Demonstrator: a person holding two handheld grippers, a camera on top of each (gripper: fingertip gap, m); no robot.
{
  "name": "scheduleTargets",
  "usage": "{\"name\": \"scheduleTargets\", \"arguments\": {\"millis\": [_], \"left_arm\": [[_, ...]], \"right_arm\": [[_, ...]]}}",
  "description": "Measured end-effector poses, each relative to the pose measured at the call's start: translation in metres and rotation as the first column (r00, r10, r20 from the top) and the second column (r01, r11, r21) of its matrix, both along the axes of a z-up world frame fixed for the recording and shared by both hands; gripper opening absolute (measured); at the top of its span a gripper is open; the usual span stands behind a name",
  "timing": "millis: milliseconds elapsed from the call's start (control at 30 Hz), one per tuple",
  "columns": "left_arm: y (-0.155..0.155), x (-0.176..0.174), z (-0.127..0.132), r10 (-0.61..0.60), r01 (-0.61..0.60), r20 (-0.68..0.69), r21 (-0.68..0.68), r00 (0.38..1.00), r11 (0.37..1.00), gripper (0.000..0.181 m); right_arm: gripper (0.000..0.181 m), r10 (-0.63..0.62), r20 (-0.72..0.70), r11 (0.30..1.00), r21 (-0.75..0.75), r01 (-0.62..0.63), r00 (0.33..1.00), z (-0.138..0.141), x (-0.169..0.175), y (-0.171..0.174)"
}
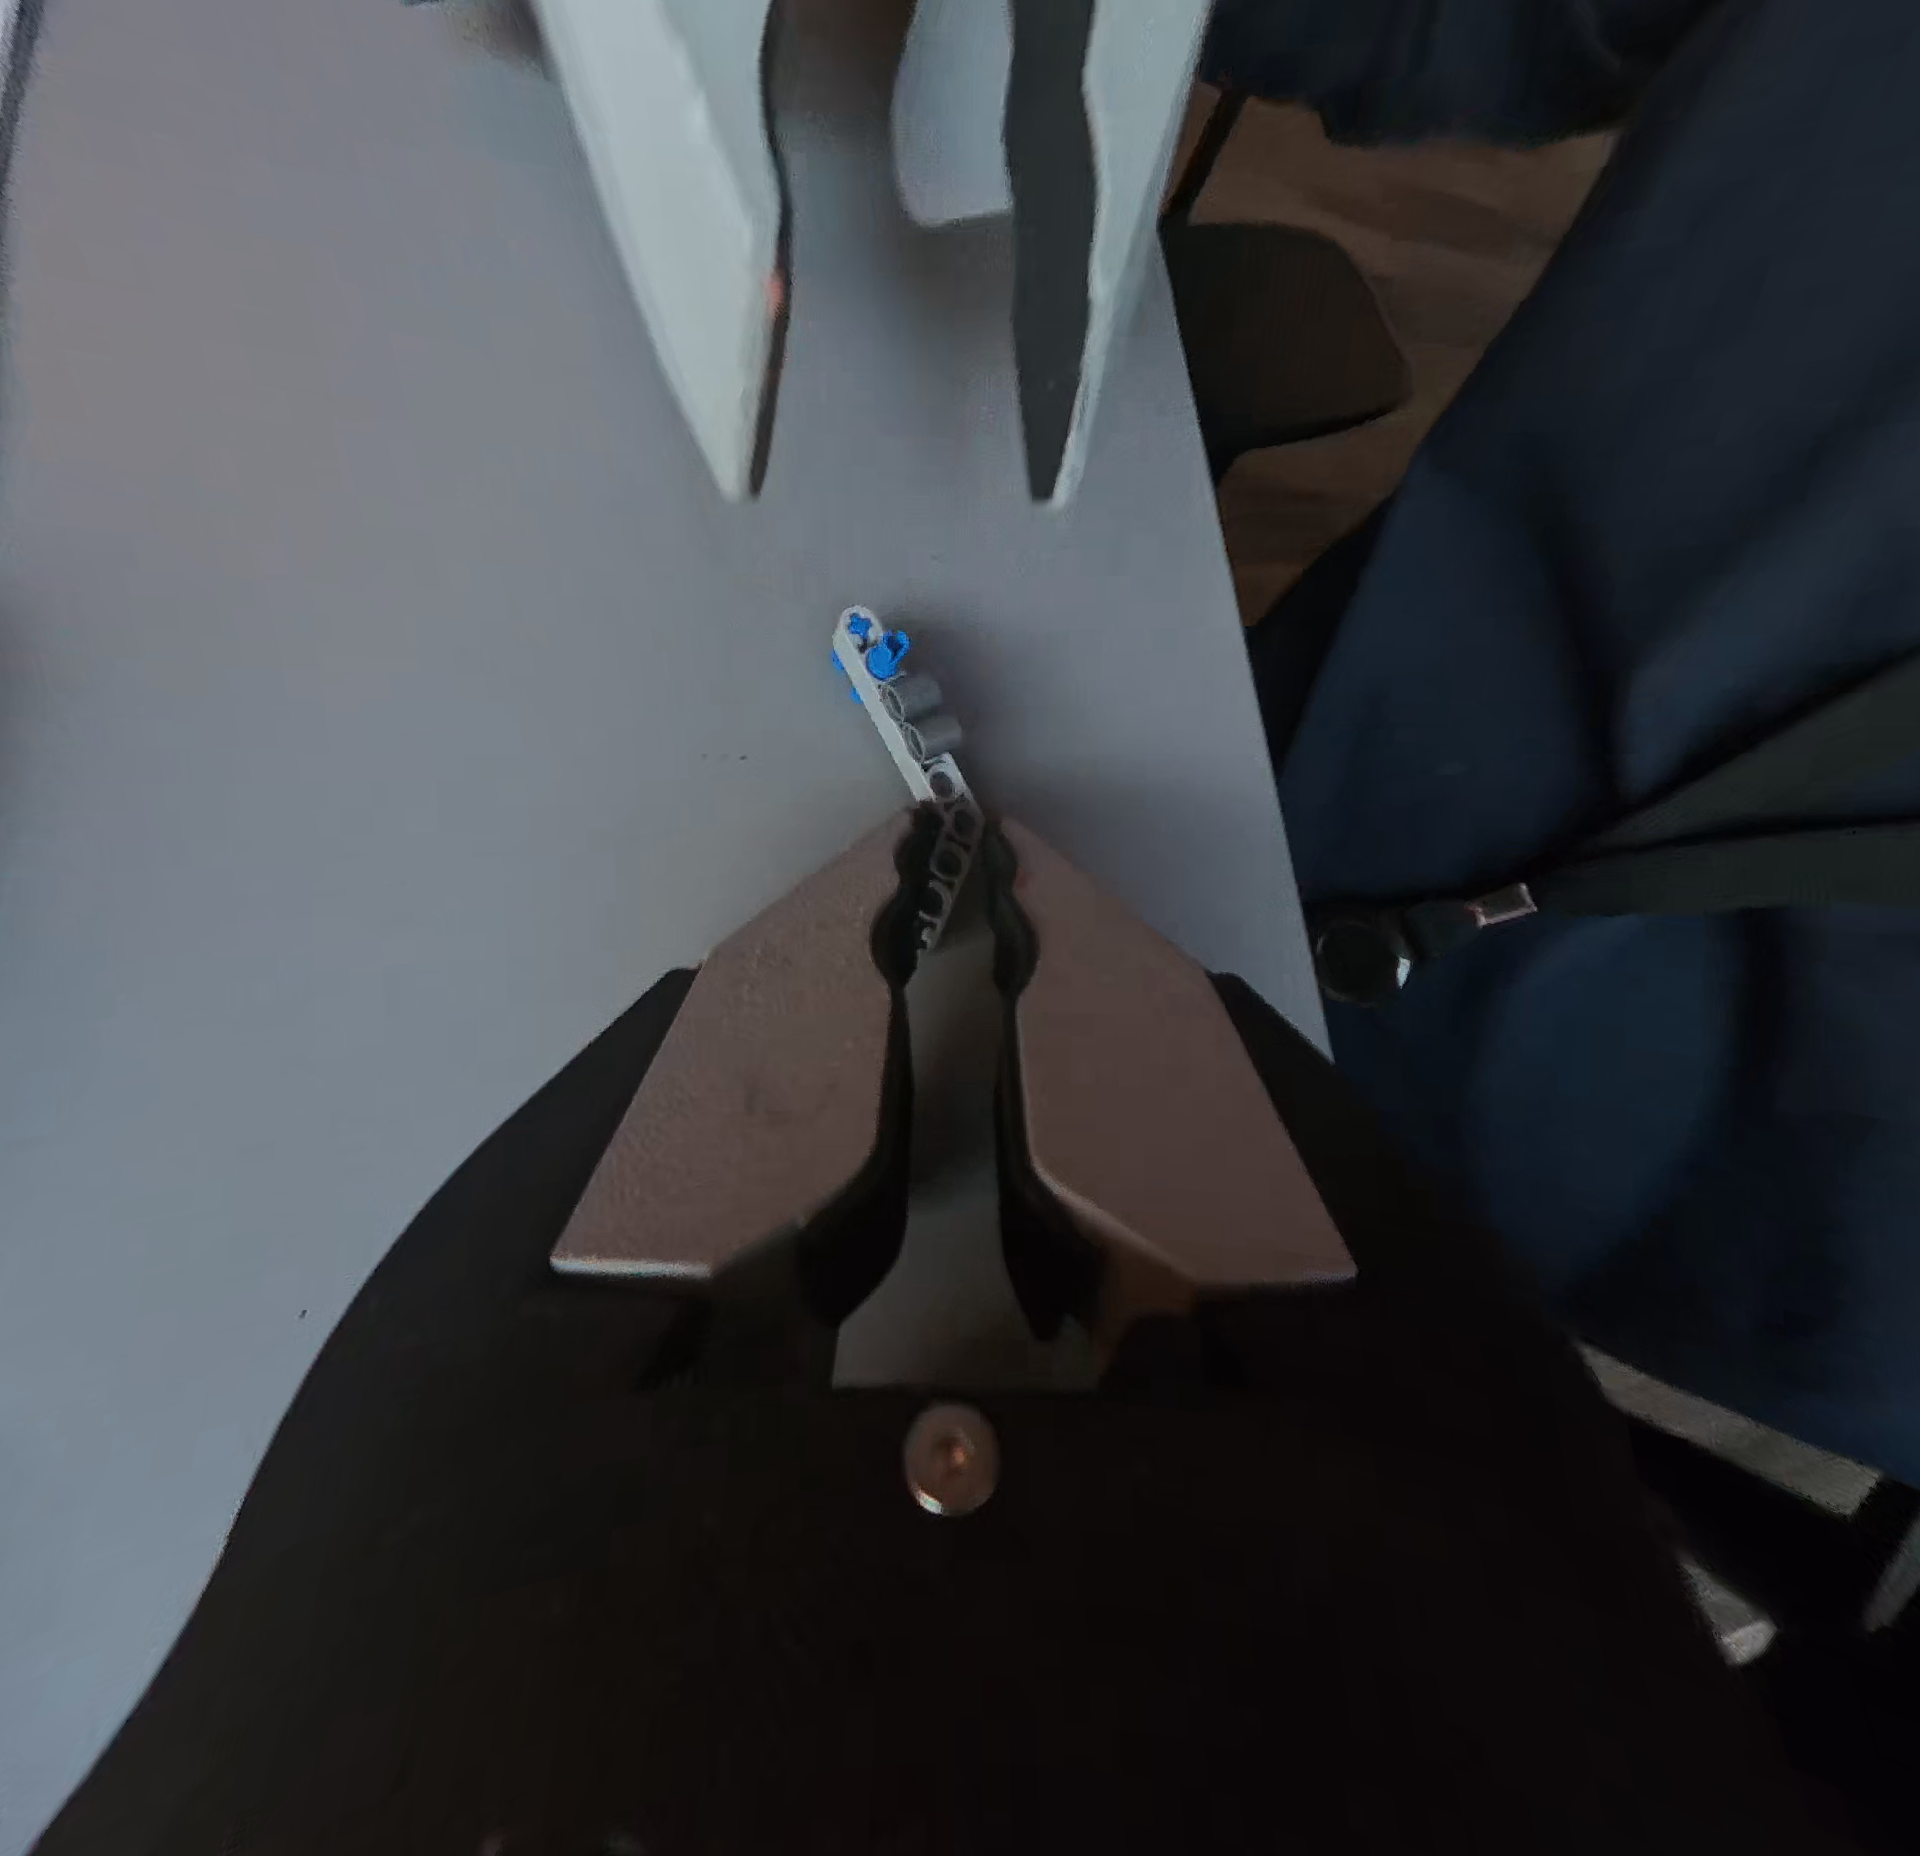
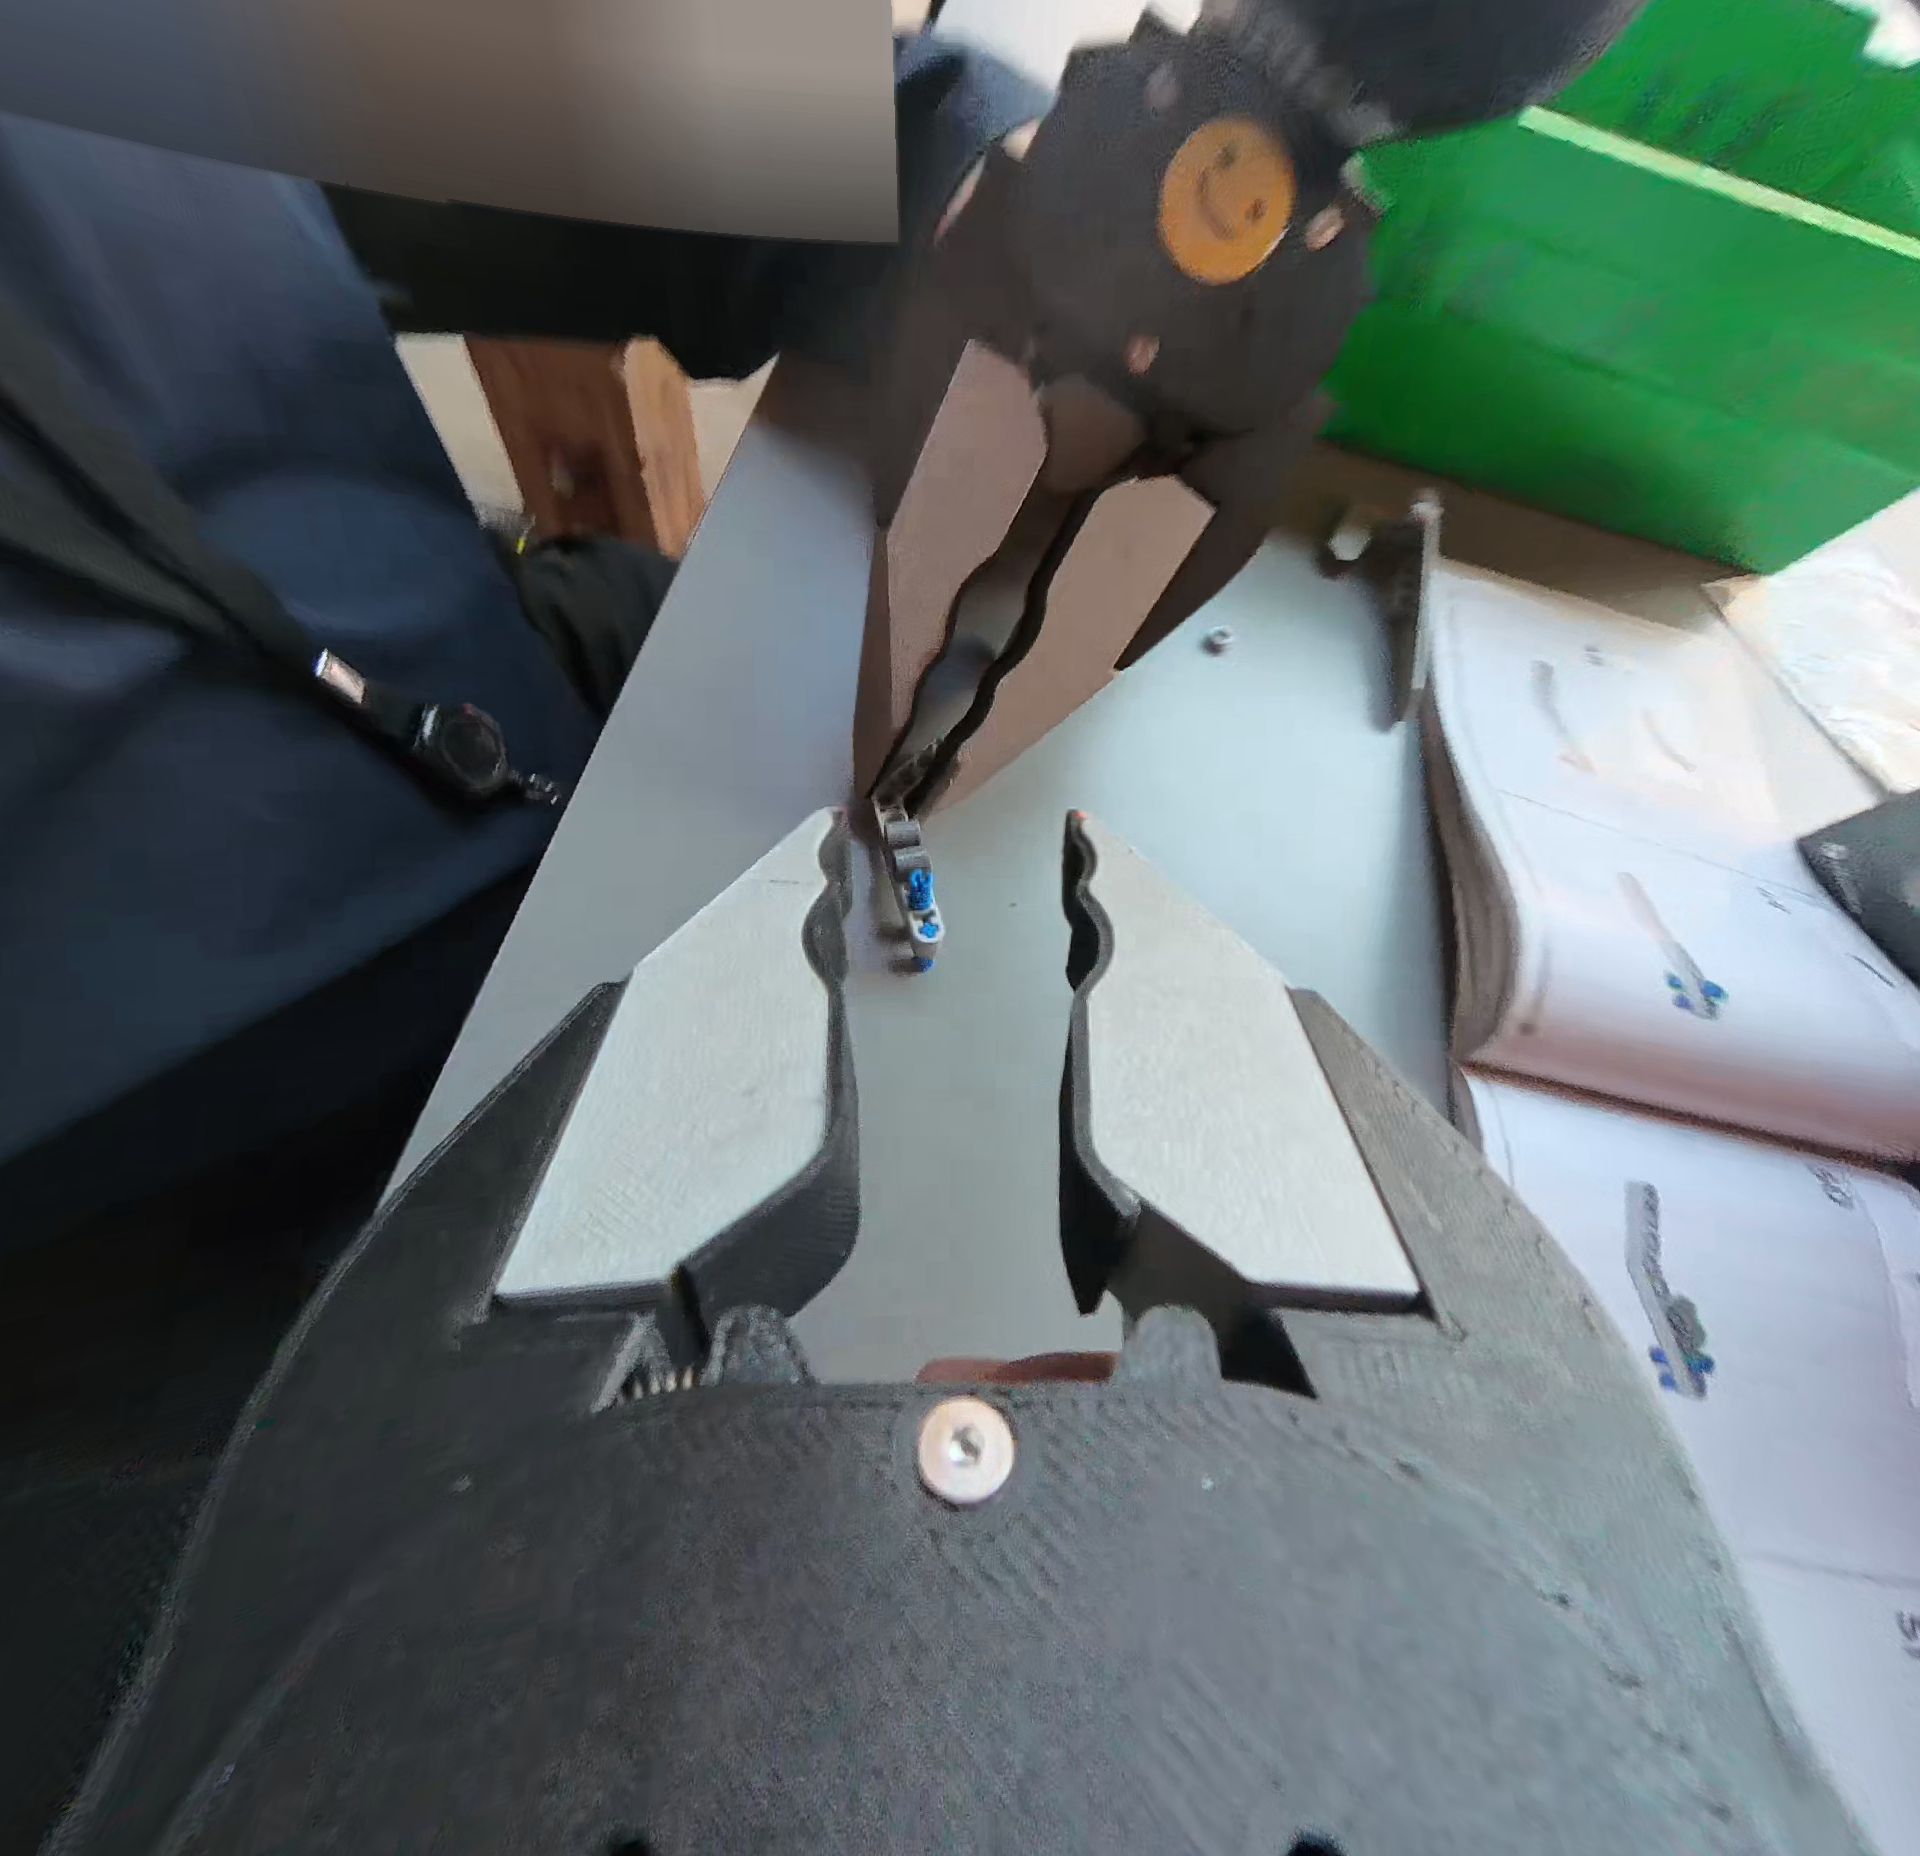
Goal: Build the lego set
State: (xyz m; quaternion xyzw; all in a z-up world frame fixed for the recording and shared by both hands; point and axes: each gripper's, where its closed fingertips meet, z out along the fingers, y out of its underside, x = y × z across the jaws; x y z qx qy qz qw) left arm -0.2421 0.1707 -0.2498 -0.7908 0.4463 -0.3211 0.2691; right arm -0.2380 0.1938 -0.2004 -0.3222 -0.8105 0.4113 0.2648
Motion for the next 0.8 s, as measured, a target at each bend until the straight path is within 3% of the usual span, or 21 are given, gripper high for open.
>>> {"name": "scheduleTargets", "arguments": {"millis": [133,233,300,400,600,800], "left_arm": [[0.025,-0.009,0.002,0.162,-0.156,0.055,-0.098,0.985,0.983,0.006],[0.045,-0.013,0.002,0.267,-0.256,0.071,-0.133,0.961,0.957,0.006],[0.052,-0.010,0.001,0.267,-0.257,0.061,-0.133,0.962,0.957,0.006],[0.059,-0.008,0.001,0.270,-0.262,0.053,-0.121,0.961,0.957,0.008],[0.057,-0.015,0.007,0.344,-0.342,0.055,-0.043,0.937,0.939,0.036],[0.036,-0.028,0.009,0.424,-0.425,0.035,0.035,0.905,0.904,0.041]], "right_arm": [[0.034,-0.191,-0.140,0.981,-0.045,0.186,0.972,0.028,-0.007,0.040],[0.033,-0.374,-0.258,0.927,-0.092,0.363,0.891,0.055,-0.009,0.079],[0.034,-0.455,-0.296,0.890,-0.172,0.422,0.840,0.071,-0.003,0.097],[0.038,-0.539,-0.331,0.839,-0.294,0.458,0.775,0.092,0.008,0.118],[0.040,-0.632,-0.419,0.774,-0.383,0.504,0.652,0.121,0.037,0.148],[0.039,-0.674,-0.398,0.738,-0.405,0.540,0.622,0.118,0.067,0.171]]}}
